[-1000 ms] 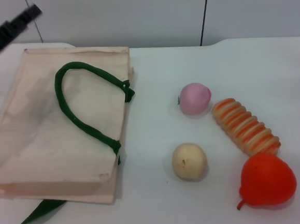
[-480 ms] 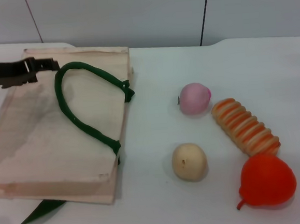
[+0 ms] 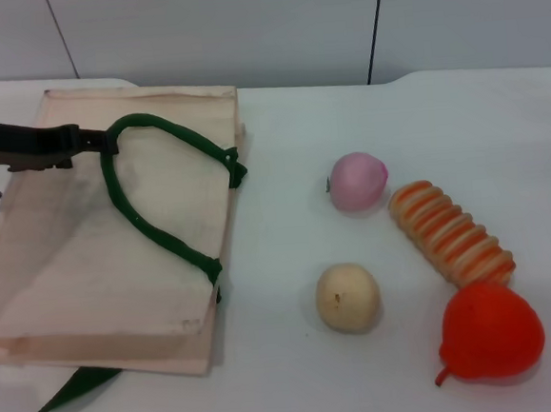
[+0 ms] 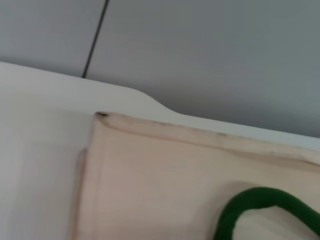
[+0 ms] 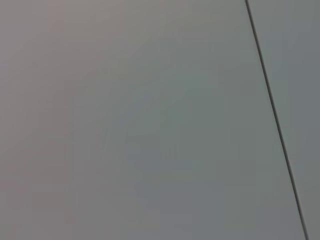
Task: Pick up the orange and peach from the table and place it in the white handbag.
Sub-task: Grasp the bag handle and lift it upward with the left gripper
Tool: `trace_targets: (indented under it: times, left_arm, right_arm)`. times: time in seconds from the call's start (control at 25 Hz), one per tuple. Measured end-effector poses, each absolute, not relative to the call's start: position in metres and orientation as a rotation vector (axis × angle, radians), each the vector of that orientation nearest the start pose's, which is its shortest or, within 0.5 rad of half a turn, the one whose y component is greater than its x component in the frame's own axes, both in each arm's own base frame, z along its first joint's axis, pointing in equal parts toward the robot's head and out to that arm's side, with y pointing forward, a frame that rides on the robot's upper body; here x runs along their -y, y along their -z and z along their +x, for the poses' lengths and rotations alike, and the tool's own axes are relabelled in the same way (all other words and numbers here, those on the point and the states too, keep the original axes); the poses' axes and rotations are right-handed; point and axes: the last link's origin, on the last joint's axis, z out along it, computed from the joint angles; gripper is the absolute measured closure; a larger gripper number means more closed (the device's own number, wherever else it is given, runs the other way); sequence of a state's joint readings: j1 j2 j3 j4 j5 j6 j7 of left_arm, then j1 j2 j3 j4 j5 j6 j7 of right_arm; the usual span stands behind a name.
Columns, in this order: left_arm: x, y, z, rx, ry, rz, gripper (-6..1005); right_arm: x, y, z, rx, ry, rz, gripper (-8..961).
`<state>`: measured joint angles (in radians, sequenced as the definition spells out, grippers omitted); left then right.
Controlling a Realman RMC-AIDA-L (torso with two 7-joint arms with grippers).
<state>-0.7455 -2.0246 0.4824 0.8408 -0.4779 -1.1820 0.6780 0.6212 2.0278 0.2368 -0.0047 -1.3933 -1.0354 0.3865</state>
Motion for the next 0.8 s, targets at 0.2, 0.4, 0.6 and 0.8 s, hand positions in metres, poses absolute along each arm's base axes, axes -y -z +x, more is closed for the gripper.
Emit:
trace_targets:
  times: [0.2,0.4,0.6,0.8]
  left_arm:
    - [-0.427,-0.067,-0.288,1.519,0.211,-1.977,183]
    - [-0.431,-0.057,-0.287,1.514,0.188,-1.992,184]
    - [-0.432,-0.054,-0.286,1.517,0.181,-2.002,184]
    - [-0.432,-0.052,-0.287,1.512,0.152,-2.007,185]
  right_arm:
    - [-0.387,-0.049,0.346,-0.751,-0.763,-1.331,98]
    - [-0.388,-0.049,0.345,-0.751,-0.767,-1.33,98]
    - [-0.39,-0.048,0.342,-0.748,-0.773,-1.336,97]
    - [-0.391,-0.047,0.341,-0.747,-0.776,-1.339,97]
